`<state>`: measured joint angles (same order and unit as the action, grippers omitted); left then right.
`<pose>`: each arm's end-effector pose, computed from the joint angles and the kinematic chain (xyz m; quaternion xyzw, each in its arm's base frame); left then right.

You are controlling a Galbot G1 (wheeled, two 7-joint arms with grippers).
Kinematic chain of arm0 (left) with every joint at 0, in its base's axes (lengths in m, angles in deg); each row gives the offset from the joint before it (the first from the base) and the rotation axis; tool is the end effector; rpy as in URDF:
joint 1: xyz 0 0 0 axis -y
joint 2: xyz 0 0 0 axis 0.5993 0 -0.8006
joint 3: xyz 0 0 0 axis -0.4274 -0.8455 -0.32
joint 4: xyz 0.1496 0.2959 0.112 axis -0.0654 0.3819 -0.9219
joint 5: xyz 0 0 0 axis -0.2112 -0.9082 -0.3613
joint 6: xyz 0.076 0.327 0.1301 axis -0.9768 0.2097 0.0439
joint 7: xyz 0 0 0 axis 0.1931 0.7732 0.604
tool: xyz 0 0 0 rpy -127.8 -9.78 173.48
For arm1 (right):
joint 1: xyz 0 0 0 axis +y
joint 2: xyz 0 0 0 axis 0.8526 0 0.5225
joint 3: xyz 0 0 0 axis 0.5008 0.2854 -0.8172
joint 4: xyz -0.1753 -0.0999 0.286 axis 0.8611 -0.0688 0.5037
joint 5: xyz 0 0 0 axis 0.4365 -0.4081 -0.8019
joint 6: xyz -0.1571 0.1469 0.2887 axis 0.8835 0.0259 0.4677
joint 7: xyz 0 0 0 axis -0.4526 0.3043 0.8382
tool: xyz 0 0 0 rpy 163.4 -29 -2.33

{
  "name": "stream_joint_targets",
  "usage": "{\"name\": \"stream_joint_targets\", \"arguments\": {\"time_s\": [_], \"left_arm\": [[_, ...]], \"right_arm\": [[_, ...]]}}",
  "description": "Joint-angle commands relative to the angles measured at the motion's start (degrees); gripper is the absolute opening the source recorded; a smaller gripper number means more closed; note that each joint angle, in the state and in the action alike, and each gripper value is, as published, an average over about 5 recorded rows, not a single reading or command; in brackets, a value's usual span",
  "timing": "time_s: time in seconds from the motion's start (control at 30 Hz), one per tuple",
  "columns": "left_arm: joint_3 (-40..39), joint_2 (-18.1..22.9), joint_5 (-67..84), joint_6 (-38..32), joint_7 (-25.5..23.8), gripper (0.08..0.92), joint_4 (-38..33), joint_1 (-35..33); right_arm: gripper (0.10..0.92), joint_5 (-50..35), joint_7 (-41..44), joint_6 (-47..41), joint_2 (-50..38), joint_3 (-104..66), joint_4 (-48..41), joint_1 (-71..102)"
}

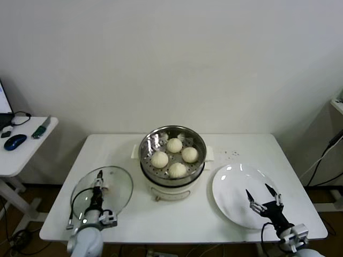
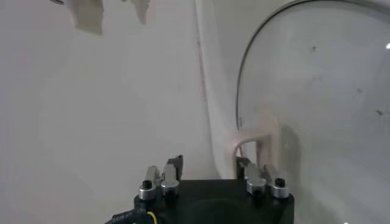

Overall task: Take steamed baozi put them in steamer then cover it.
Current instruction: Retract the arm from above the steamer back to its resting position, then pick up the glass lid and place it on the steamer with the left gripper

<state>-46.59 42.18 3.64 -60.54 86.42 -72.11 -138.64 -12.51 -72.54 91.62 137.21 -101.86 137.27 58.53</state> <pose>0.2752 0.0881 -0.4352 0.0033 -0.6471 -0.7506 0.1337 0.1993 -0.1798 -0.3893 0.1015 -0.9877 0.0690 0.0964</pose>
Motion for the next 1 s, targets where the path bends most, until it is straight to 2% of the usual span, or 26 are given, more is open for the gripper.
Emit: {"name": "stream_joint_targets", "arguments": {"time_s": [0.03,0.43,0.67,1.0], "left_arm": [[0.0,-0.1,1.3,-0.4,0.1,0.511,0.6,0.6],[0.1,-0.7,3.2,1.7,-1.2,0.176,-9.1,-2.2],[0.6,-2.6,4.3,7.4,-0.7,0.151,-18.6,-6.0],[0.6,-9.9,4.4,15.7,-2.2,0.151,-33.4,-9.1]], "right_arm": [[0.823,1.3,0.1,0.1,0.6,0.3,-0.2,-0.2],[0.823,1.3,0.6,0.4,0.3,0.6,0.3,-0.4],[0.823,0.9,0.5,0.3,-1.4,-0.2,1.1,-0.2],[0.823,0.9,0.0,-0.9,-4.6,-0.1,1.5,-1.4]]}}
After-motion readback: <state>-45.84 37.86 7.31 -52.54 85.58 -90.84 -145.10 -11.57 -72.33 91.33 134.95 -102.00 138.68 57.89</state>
